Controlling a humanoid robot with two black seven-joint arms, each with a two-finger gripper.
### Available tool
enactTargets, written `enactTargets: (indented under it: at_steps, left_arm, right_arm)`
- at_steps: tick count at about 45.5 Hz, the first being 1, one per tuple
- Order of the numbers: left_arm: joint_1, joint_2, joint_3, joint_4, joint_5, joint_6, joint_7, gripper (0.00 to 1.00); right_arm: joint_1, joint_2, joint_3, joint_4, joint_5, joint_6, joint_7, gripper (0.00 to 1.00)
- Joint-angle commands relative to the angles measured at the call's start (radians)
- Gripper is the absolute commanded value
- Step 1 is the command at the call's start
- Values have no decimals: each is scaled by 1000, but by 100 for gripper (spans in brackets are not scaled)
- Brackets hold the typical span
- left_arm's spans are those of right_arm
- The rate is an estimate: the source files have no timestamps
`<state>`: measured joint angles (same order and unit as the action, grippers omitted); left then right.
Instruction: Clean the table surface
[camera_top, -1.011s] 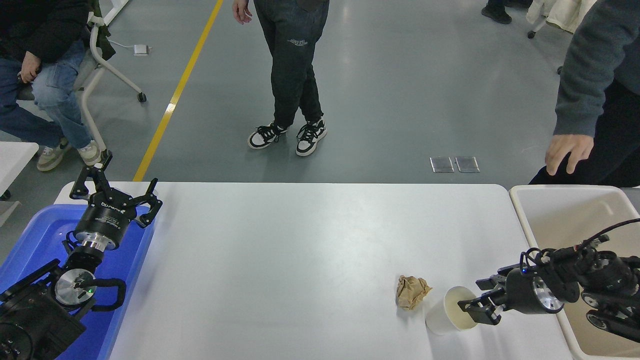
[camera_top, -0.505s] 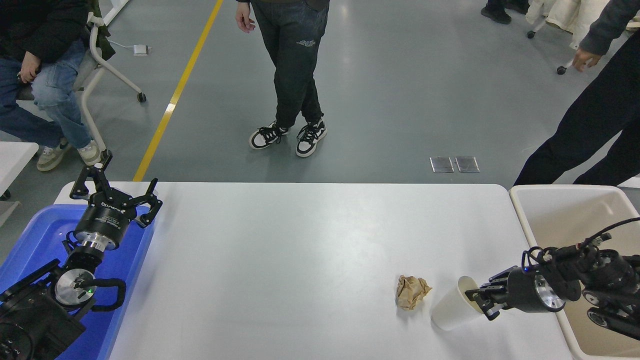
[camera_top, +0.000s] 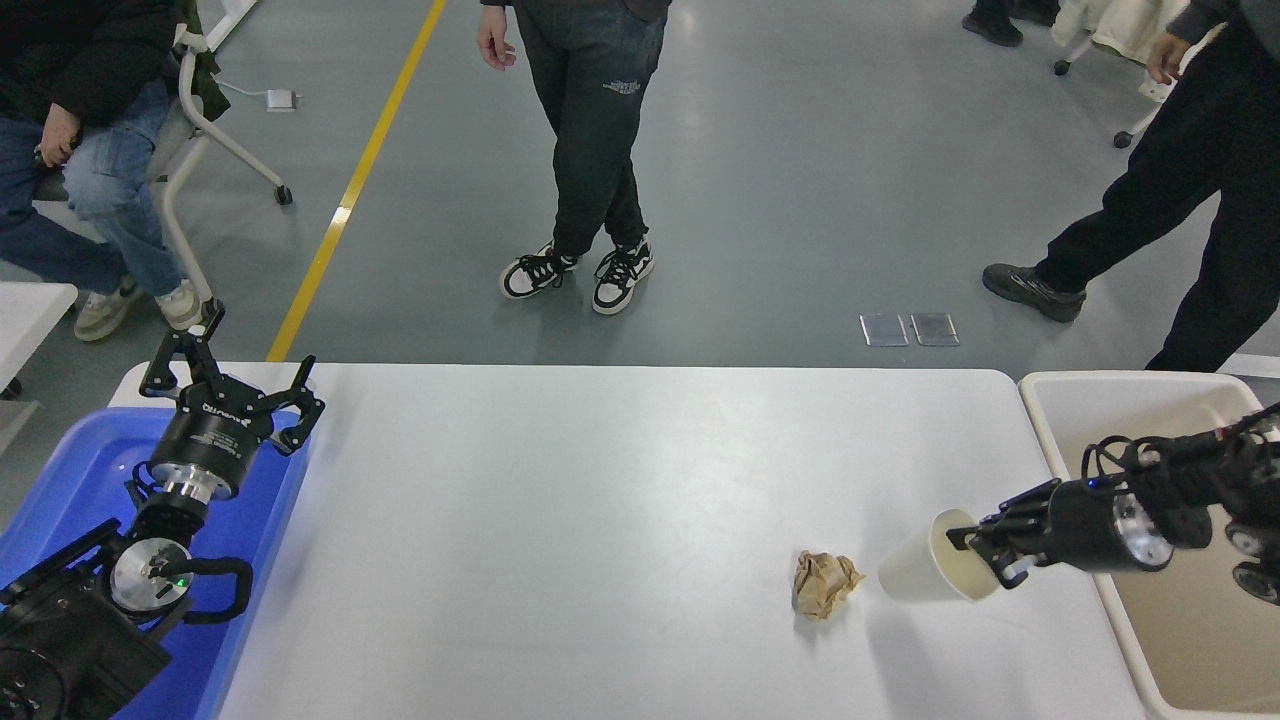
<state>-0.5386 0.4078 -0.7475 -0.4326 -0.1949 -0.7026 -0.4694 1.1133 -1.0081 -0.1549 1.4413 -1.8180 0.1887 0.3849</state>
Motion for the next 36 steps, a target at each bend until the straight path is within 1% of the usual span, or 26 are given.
enactTargets:
  at_steps: [1,7,14,23,28,36]
  left_arm:
    - [-1,0,0,0,0,0,0,100]
    - [0,0,0,0,0,0,0,100]
    - [0,0,0,0,0,0,0,100]
    - [0,0,-1,0,0,0,0,100]
    - [0,0,-1,0,0,0,0,100]
    - [0,0,0,0,0,0,0,100]
  right_arm:
    - [106,-138,1,103,3,51,32,0]
    - [180,-213,14,162,5,106,37,0]
    - [266,-256,17,174,8,169,65,0]
    - [353,-288,20,194,37,227,71,0]
    - [378,-294,20,194,51,245,71,0]
    - [376,-308,20,185,54,245,69,0]
